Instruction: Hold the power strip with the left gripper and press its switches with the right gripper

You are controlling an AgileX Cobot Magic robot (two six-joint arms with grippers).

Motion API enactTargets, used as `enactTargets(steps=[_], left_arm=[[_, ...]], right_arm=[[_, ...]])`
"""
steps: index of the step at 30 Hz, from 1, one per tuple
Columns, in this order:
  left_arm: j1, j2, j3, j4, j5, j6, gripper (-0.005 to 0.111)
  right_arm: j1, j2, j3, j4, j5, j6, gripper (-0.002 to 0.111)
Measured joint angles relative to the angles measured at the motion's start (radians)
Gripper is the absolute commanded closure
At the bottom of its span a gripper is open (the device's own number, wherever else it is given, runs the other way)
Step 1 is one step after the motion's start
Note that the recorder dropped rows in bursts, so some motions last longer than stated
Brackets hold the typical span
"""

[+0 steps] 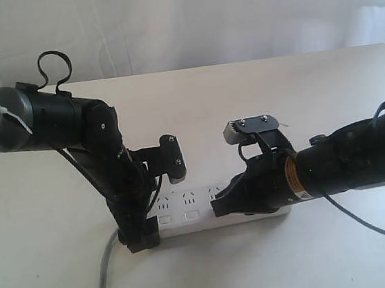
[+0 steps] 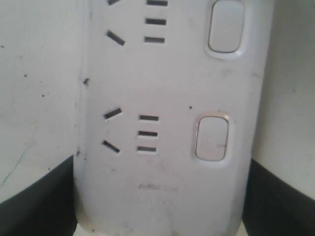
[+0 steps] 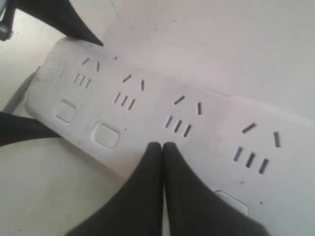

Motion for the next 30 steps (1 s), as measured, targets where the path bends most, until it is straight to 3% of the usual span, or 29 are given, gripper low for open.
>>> enactTargets(steps=[9,18,30], left_arm=[[0.0,0.001,0.0,0.004,0.004,-0.002,0.107],[0.0,0.004,-0.004,0.004,0.012,0.001,0.107],[0.0,0.004,-0.004,0.004,0.013,0.003,0.107]], right_arm=[[0.0,-0.003,0.001,0.024,0.041,-0.002,0.108],[0.0,0.006,0.001,0.116,-0.06,-0.051,0.108],[0.0,0.031,0.001,0.034,-0.034,-0.013,0.108]])
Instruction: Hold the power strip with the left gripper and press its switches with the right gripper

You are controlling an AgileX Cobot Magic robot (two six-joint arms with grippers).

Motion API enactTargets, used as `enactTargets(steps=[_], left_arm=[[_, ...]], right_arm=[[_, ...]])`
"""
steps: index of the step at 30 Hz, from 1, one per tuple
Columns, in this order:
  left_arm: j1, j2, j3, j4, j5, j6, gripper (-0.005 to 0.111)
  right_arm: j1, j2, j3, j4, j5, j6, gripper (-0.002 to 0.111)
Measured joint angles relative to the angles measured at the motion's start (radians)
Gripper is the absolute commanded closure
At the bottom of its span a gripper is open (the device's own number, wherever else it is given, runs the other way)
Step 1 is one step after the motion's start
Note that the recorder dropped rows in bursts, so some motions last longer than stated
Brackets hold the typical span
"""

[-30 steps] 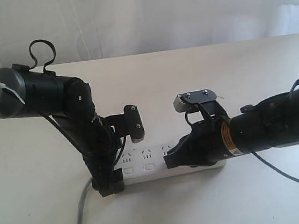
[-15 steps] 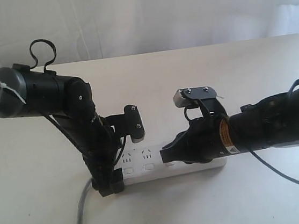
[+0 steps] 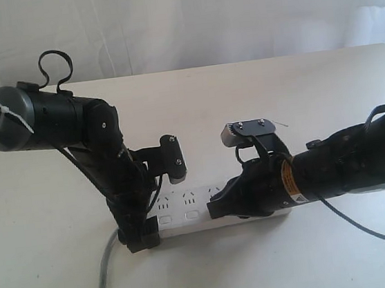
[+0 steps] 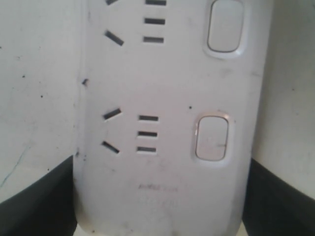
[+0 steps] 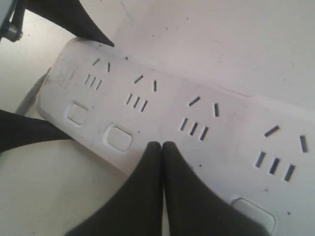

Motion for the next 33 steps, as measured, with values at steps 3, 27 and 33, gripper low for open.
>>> enactTargets(steps=[3,27,33], left_arm=[[0.0,0.0,0.0,0.0,0.0,0.0,0.107],[0.0,0.0,0.0,0.0,0.0,0.0,0.107],[0.0,0.0,0.0,0.002,0.002,0.0,0.107]], right_arm=[[0.0,-0.002,0.0,-0.017,0.015,0.018,0.108],[0.061,0.006,0.009,0.006,0.12,0.073,0.108],[0.108,-0.006,0.0,0.01,0.204,0.075,0.108]])
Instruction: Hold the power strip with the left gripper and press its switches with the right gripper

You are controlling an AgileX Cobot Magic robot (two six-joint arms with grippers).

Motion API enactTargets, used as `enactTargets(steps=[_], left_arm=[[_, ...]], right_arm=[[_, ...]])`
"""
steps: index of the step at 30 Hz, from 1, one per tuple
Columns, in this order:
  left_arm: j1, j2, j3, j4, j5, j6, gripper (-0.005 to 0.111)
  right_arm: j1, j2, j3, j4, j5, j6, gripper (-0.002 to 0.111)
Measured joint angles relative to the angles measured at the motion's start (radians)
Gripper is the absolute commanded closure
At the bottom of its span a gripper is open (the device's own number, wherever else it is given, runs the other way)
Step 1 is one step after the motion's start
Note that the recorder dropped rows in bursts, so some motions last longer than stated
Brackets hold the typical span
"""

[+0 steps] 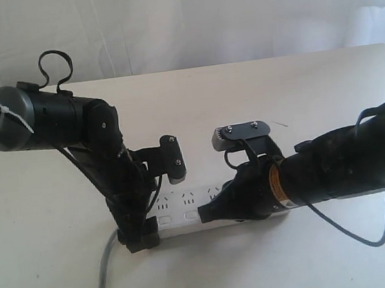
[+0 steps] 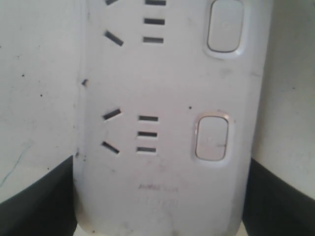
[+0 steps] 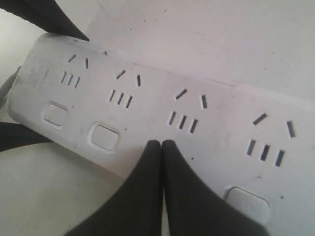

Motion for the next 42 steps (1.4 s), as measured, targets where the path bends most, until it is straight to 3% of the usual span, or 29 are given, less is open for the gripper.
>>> enactTargets(steps=[6,18,28,42], left_arm=[[0.0,0.0,0.0,0.002,0.004,0.0,0.107],[0.0,0.0,0.0,0.008,0.008,-0.005,0.107],[0.0,0.0,0.0,0.008,0.008,-0.007,0.107],[0.0,0.0,-0.002,0.013,0.022,-0.013,0.107]], right_arm=[[0.001,-0.014,0.002,0.003,-0.042,-0.029,0.108],[0.015,-0.195,0.033,0.26,-0.127,-0.405,0.108],[0.011,-0.433,0.066,0.271,0.227,-0.458,0.108],[0.009,-0.291,0.106,0.298,0.119,-0.464,0.108]])
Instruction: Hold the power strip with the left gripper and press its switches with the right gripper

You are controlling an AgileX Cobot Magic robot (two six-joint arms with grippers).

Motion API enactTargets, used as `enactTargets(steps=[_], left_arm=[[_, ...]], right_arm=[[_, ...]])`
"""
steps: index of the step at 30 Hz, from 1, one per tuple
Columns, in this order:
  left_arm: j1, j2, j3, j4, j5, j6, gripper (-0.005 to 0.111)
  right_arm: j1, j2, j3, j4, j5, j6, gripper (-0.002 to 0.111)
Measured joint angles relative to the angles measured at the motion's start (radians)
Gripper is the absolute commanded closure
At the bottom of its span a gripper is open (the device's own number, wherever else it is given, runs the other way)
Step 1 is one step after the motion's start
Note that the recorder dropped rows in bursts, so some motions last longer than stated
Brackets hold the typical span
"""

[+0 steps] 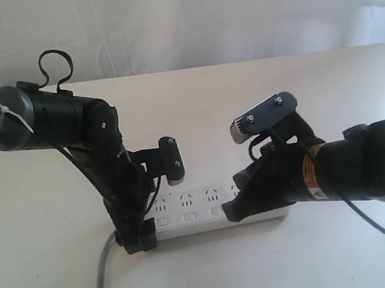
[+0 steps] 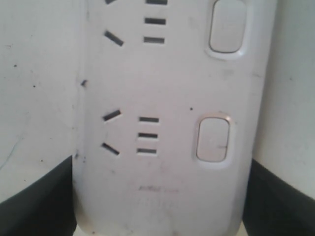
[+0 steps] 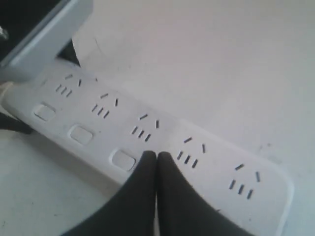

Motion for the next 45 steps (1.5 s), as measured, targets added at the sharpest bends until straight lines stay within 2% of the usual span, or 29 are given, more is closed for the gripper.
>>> enactTargets(steps=[7,15,23,30,34,37,45], left_arm=[[0.0,0.0,0.0,0.008,0.007,-0.002,0.107],[0.0,0.0,0.0,0.01,0.009,-0.002,0.107],[0.0,0.0,0.0,0.012,0.016,-0.004,0.107],[0.0,0.0,0.0,0.014,0.019,-0.004,0.107],[0.0,0.0,0.0,0.014,0.019,-0.006,0.107],[0.0,0.0,0.0,0.014,0.019,-0.006,0.107],[0.0,0.0,0.0,0.014,0.019,-0.006,0.107]], right_arm=[[0.0,0.135,0.0,0.039,-0.037,0.0,0.108],[0.0,0.143,0.0,0.047,-0.08,-0.007,0.108],[0.0,0.143,0.0,0.263,-0.074,-0.207,0.108],[0.0,0.169,0.0,0.292,-0.063,-0.233,0.108],[0.0,0.248,-0.006,0.312,-0.194,-0.235,0.108],[0.0,0.27,-0.013,0.325,-0.228,-0.235,0.108],[0.0,0.235,-0.013,0.329,-0.155,-0.251,0.108]])
